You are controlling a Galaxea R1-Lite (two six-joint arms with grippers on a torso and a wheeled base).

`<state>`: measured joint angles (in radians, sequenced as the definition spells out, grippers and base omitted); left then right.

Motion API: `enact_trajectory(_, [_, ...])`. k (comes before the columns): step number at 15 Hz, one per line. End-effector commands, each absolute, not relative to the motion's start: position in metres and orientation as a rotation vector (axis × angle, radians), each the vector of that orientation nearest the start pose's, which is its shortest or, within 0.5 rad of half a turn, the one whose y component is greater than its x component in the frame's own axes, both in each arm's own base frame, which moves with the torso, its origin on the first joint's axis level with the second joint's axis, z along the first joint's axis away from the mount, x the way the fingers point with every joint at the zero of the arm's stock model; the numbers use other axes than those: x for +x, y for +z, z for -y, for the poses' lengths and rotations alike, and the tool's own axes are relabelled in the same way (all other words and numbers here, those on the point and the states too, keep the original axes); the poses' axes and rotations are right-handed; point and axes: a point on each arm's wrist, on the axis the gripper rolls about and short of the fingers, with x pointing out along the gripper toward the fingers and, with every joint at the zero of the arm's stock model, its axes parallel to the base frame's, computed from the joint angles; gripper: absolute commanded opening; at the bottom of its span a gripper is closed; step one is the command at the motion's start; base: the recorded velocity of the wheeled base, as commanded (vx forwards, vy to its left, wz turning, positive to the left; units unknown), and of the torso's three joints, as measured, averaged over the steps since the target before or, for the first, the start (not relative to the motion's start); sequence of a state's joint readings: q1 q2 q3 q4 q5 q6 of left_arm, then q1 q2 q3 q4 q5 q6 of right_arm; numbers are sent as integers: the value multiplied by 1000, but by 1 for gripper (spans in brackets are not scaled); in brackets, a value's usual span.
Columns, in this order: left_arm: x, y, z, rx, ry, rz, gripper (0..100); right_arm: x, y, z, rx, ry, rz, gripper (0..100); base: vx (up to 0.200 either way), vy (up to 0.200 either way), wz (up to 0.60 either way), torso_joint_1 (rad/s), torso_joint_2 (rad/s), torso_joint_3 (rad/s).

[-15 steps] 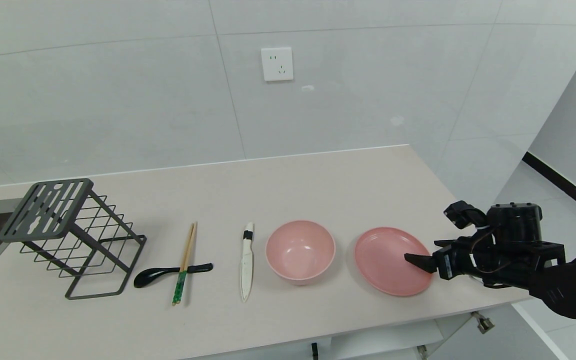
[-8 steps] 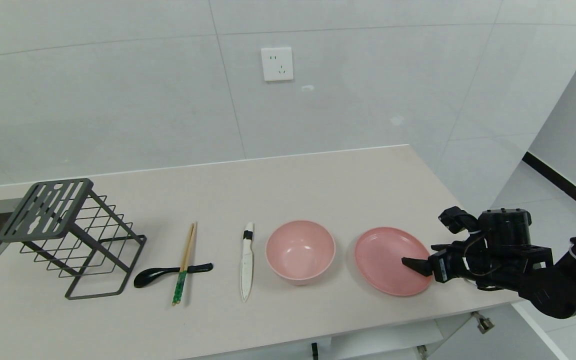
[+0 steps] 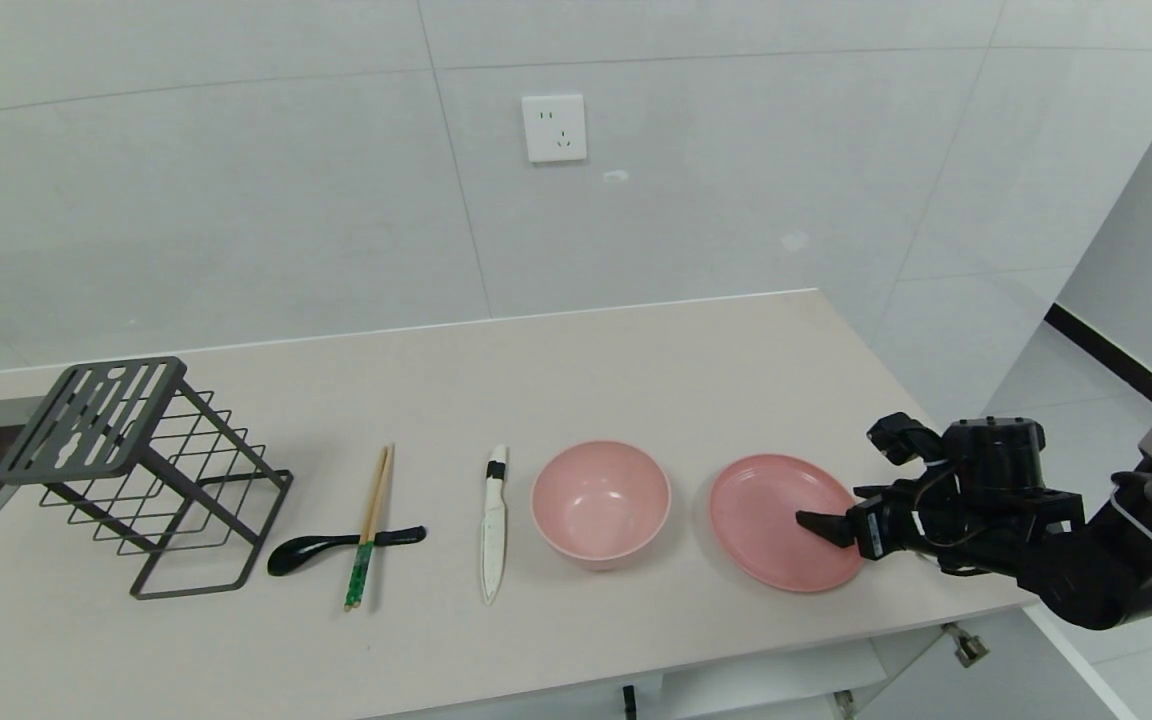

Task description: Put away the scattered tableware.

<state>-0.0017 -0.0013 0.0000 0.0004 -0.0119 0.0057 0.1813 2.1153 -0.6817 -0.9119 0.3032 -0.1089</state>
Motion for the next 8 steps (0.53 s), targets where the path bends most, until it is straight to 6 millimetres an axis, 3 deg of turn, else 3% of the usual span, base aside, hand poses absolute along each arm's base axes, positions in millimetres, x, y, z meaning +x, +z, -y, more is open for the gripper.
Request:
enact_trajectory(1, [-23,75,0,6,-14,-1,100,337,37,-73,-75,520,-512,100,0,0,0,0,0,0])
enact_trajectory(6, [-23,75,0,6,-14,-1,100,336,37,-89,-83,556,-498,100,0,0,0,0,0,0])
enact_trajectory(7, [-23,75,0,6,-14,0,100,336,34,-88,-82,548,-508,0,0,0,0,0,0,0])
enact_trajectory(8, [-23,75,0,6,-14,0,100,336,29,-86,-80,532,-523,0,0,0,0,0,0,0])
